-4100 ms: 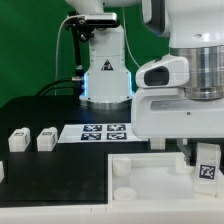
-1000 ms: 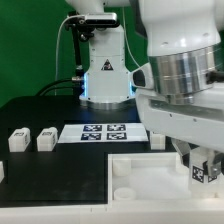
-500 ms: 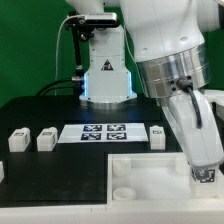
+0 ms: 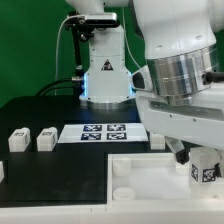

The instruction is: Assemble one leg

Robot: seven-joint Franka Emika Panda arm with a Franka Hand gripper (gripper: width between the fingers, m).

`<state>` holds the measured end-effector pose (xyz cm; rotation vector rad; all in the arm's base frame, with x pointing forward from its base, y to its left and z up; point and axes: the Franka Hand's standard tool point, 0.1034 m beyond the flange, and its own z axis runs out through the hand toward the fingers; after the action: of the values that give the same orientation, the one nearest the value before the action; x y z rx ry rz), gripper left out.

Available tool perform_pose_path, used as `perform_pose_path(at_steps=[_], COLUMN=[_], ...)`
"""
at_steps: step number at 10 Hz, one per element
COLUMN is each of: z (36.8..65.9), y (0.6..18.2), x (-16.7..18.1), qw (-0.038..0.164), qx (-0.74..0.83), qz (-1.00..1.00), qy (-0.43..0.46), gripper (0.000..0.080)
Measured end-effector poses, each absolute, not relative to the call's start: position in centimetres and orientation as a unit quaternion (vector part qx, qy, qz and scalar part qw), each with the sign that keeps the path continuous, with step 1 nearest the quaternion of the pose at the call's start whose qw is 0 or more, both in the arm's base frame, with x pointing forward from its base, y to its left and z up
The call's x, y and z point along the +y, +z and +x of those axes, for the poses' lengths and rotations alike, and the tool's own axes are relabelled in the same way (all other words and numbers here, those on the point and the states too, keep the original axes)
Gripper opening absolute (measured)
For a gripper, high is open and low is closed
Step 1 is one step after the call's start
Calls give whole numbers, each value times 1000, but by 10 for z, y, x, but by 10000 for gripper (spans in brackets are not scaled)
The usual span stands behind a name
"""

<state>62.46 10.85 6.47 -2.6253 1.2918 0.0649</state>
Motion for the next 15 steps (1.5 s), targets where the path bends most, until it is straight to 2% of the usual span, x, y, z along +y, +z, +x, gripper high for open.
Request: perform_pose_path(at_steps=[2,3,6,7,9,10,15], z=[624,624,626,626,626,625,626], y=[65,65,65,65,65,65,64], x=[110,114,114,114,114,115,113], qw=[107,89,59,60,60,65,76], qx=[371,277,44,57,72,123,444], qz=[-922,-957,-997,-996,-995,-990,-893], qy=[14,-1,-29,-28,-27,-23,3], gripper=[649,649,649,649,387,292,294])
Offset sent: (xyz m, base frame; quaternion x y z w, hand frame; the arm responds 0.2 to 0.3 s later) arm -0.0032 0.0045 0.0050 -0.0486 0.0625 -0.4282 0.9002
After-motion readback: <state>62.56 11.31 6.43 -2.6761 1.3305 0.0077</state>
